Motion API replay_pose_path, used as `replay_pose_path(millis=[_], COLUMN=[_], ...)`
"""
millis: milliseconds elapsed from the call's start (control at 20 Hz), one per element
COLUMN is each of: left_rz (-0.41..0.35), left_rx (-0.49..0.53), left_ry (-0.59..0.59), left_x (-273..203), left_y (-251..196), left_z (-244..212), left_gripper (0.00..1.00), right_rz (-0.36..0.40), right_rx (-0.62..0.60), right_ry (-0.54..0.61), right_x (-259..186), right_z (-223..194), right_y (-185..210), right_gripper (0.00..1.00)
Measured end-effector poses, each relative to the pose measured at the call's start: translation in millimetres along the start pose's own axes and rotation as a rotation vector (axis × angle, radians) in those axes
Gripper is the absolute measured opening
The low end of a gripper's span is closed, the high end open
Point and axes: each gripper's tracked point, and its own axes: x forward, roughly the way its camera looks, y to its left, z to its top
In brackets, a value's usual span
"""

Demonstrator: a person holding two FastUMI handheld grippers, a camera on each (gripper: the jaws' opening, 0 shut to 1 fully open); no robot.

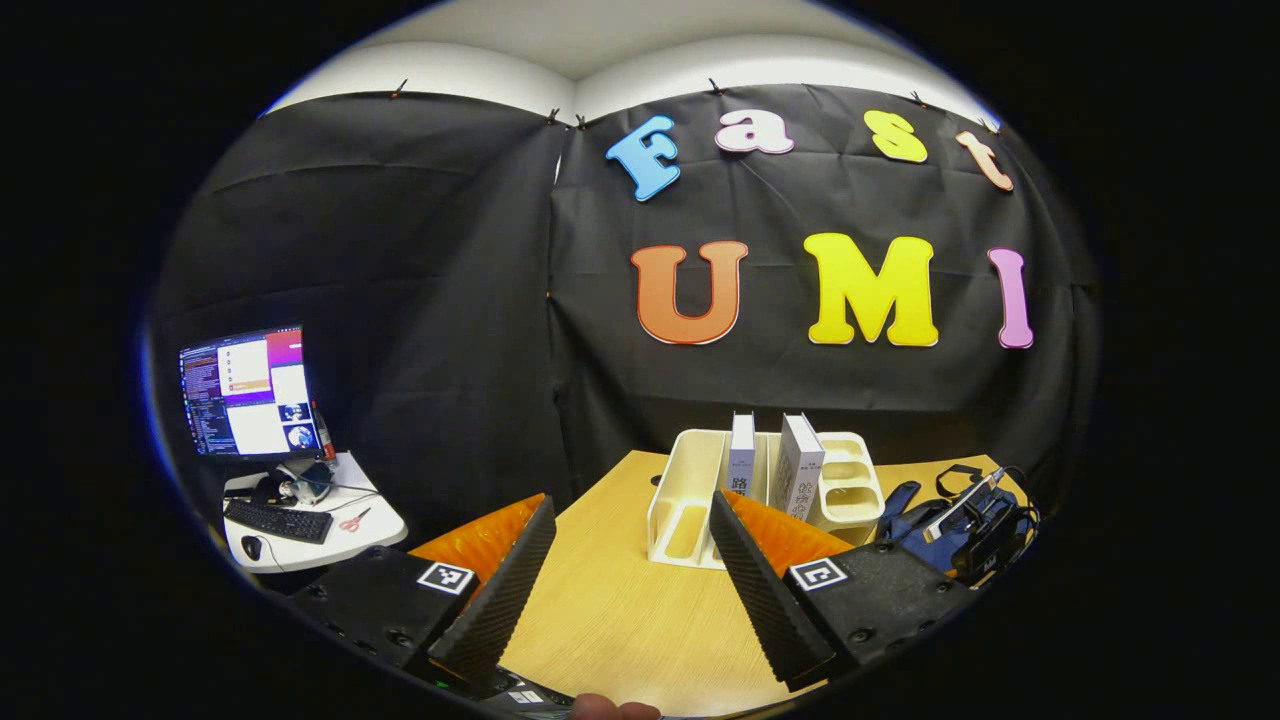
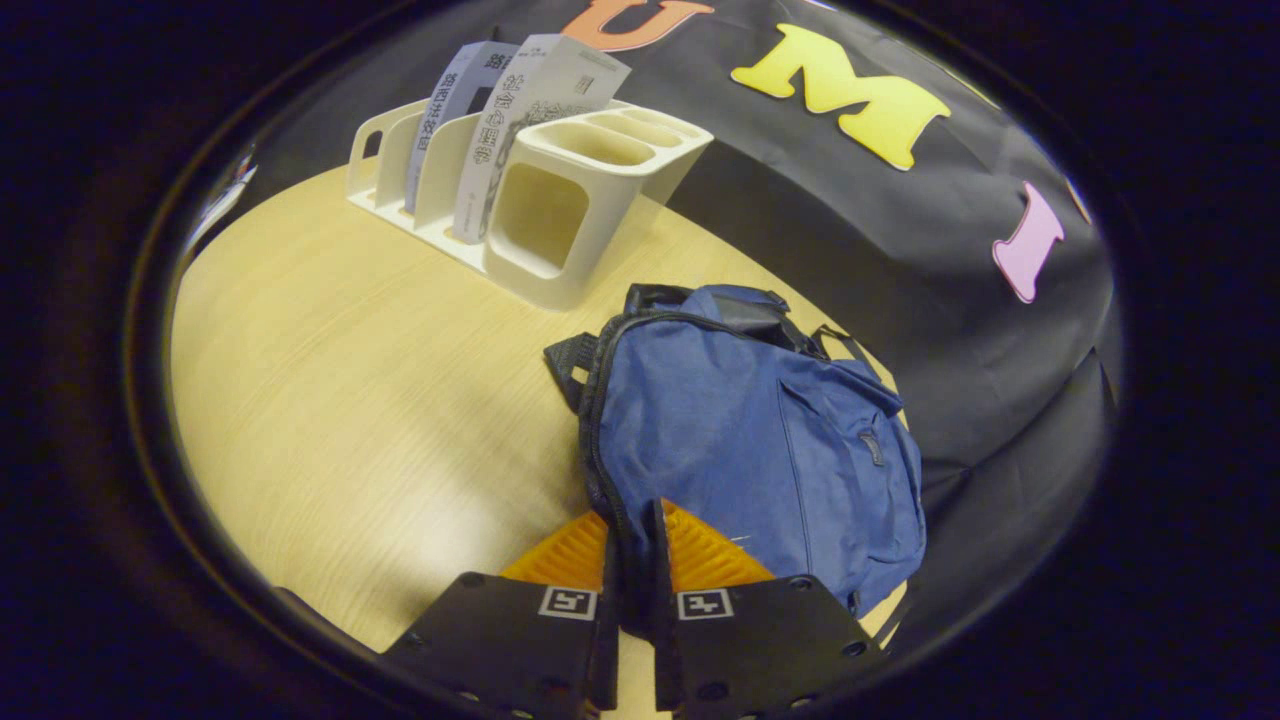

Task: Open the schoolbag, grab two books from the bookshelf and put them into the schoolbag.

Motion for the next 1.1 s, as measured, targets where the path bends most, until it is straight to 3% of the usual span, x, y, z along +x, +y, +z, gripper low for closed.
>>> replay_pose_path(millis=[50, 100, 350, 500, 900, 1100], left_rz=[0.001, 0.001, 0.006, 0.001, -0.076, -0.119], left_rx=[-0.003, -0.006, -0.021, -0.032, -0.096, -0.059], left_ry=[0.003, 0.007, 0.017, 0.027, 0.086, 0.07], left_x=[-2, -4, -5, 2, 33, 56], left_y=[-1, -3, -8, -14, -54, -77], left_z=[-2, -3, -7, -9, -4, 14], left_gripper=[0.98, 0.98, 0.99, 0.99, 0.99, 0.99], right_rz=[0.019, 0.038, 0.084, 0.082, 0.0, -0.05], right_rx=[0.017, 0.031, 0.108, 0.144, 0.24, 0.294], right_ry=[-0.005, 0.005, -0.044, -0.087, -0.149, -0.153], right_x=[-2, -5, -33, -55, -90, -91], right_z=[2, 3, 25, 39, 51, 42], right_y=[-2, -4, -28, -57, -167, -226], right_gripper=[0.14, 0.01, 0.04, 0.01, 0.01, 0.01])
